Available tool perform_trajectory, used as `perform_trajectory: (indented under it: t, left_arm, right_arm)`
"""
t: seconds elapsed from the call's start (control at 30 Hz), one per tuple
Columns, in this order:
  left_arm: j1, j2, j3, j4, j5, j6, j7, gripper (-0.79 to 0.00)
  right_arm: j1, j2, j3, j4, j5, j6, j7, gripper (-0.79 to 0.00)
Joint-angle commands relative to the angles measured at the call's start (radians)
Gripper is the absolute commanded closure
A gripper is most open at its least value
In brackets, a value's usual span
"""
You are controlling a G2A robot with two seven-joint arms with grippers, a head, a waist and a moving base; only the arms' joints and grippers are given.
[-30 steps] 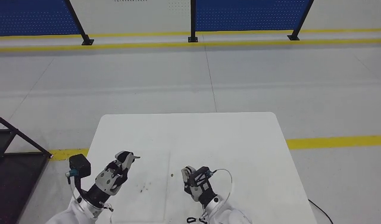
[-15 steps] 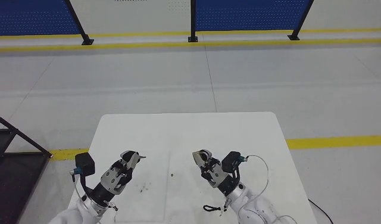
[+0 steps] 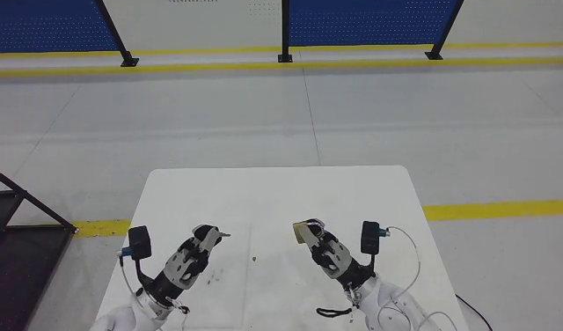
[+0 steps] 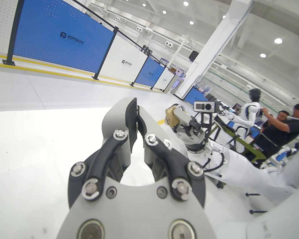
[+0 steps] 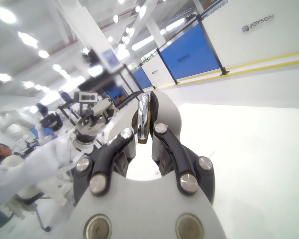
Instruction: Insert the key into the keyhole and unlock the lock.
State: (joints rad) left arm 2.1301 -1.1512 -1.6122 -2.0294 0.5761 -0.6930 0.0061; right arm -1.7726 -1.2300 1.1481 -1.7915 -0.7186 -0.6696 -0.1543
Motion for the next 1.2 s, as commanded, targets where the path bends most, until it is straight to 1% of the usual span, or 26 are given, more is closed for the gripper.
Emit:
perform_trajectory:
  t: [0.0,0.4,0.47,0.53,0.6,0.73,0.83,1.0,1.07,1.17]
  left_arm:
    - [-0.01,0.002,-0.006,0.001,0.011,0.006,-0.019,0.0]
    - [-0.01,0.002,-0.006,0.001,0.011,0.006,-0.019,0.0]
    - [-0.01,0.002,-0.006,0.001,0.011,0.006,-0.019,0.0]
    - [-0.025,-0.001,0.014,-0.005,0.002,0.025,-0.009,0.0]
    - [-0.027,-0.006,0.057,0.001,-0.05,0.021,0.027,0.0]
    - [-0.029,-0.017,0.121,0.023,-0.132,-0.017,0.115,0.0]
    - [-0.025,-0.024,0.17,0.041,-0.159,-0.048,0.17,0.0]
    - [-0.031,-0.039,0.236,0.077,-0.161,-0.081,0.275,0.0]
    - [-0.035,-0.043,0.264,0.09,-0.19,-0.099,0.295,0.0]
    - [-0.046,-0.046,0.274,0.102,-0.206,-0.113,0.309,0.0]
  right_arm:
    - [0.001,0.0,0.003,0.0,-0.001,0.003,0.002,0.0]
    - [0.001,0.0,0.003,0.0,-0.001,0.003,0.002,0.0]
    - [0.003,-0.001,-0.005,-0.001,0.02,0.015,0.001,0.0]
    - [0.014,-0.006,-0.026,0.007,0.049,0.016,-0.007,0.0]
    - [0.027,-0.013,-0.061,0.025,0.073,0.003,-0.045,0.0]
    - [0.07,-0.035,-0.152,0.083,0.093,-0.037,-0.125,0.0]
    - [0.108,-0.055,-0.221,0.128,0.116,-0.085,-0.193,0.0]
    - [0.16,-0.09,-0.304,0.192,0.104,-0.107,-0.333,0.0]
    - [0.178,-0.103,-0.329,0.213,0.089,-0.107,-0.381,0.0]
    - [0.197,-0.118,-0.354,0.24,0.057,-0.107,-0.436,0.0]
